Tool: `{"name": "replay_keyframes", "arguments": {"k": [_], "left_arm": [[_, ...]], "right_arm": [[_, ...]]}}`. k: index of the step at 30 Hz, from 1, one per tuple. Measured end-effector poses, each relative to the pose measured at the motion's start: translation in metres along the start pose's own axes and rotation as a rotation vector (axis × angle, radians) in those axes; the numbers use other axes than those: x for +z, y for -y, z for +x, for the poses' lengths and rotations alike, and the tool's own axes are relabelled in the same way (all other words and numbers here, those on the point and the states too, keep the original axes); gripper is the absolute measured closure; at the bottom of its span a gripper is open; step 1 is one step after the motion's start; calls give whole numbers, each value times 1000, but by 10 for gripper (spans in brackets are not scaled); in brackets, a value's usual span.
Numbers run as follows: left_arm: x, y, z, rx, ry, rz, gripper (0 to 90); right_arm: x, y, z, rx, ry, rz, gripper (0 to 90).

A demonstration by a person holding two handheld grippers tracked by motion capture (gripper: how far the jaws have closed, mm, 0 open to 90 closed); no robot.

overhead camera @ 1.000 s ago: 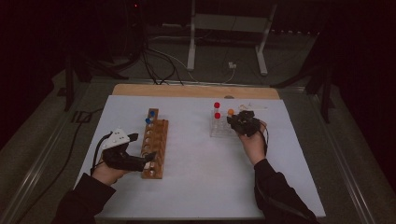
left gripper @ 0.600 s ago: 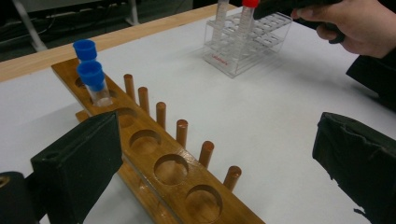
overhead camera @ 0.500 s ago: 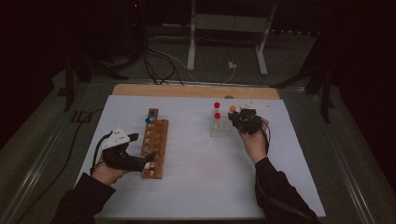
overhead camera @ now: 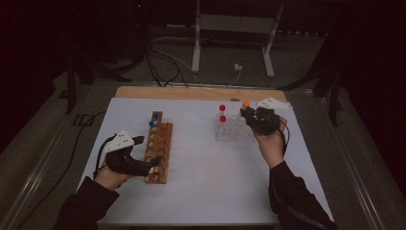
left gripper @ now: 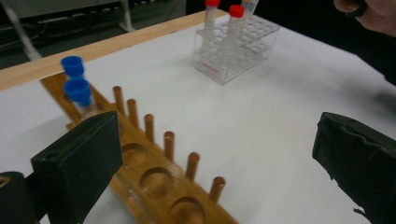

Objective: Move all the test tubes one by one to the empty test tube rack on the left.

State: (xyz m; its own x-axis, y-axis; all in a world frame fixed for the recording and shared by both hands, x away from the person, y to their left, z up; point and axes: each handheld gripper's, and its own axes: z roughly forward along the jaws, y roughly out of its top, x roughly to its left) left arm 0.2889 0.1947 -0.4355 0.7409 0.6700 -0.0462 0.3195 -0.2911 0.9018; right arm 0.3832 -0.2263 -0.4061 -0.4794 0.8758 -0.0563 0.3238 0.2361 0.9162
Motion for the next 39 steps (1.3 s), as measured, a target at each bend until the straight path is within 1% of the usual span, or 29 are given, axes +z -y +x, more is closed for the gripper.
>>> {"name": "replay_keyframes", "arguments": {"k": [5,7,8,10,13,15,17,19,22,24,25,30,33,39], "left_arm": [[2,-6,-5,17,18,3,24],[3,-8,-7,23,28,6,24],[4,-8,-9,29,26,7,25],[5,-10,-11,39,40,15,25],[8,-12,-13,47,50,22,25],[9,-15,-16,46,62,19,25],[11,-18,-19,52,65,14,27],[13,-21,-21,64,64,15,35],[17,-25,-25,76,75,21,36],[19,-27,-27,75,88,23,40],[20,-29,-28,77,88,25,41],[28,-39,-37,88,121,18,47],[33,-45,-43,119,134,26,58],[42,-50,-51,121,175,34,82]], "right_arm": [[-13,1,7,-12,-30,-5,751],[-17,4,11,-21,-41,-3,751],[-19,6,13,-21,-50,-1,751],[-21,10,18,-33,-61,5,751],[-23,17,26,-51,-85,19,751],[-25,21,32,-56,-100,27,751],[-27,25,37,-63,-115,29,751],[-28,29,43,-67,-131,37,751],[-30,34,51,-73,-156,45,751],[-30,39,57,-73,-174,51,751],[-31,41,60,-82,-180,52,751],[-33,46,73,-93,-219,50,751],[-35,48,80,-103,-237,51,751],[-35,54,96,-124,-281,63,751]]}}
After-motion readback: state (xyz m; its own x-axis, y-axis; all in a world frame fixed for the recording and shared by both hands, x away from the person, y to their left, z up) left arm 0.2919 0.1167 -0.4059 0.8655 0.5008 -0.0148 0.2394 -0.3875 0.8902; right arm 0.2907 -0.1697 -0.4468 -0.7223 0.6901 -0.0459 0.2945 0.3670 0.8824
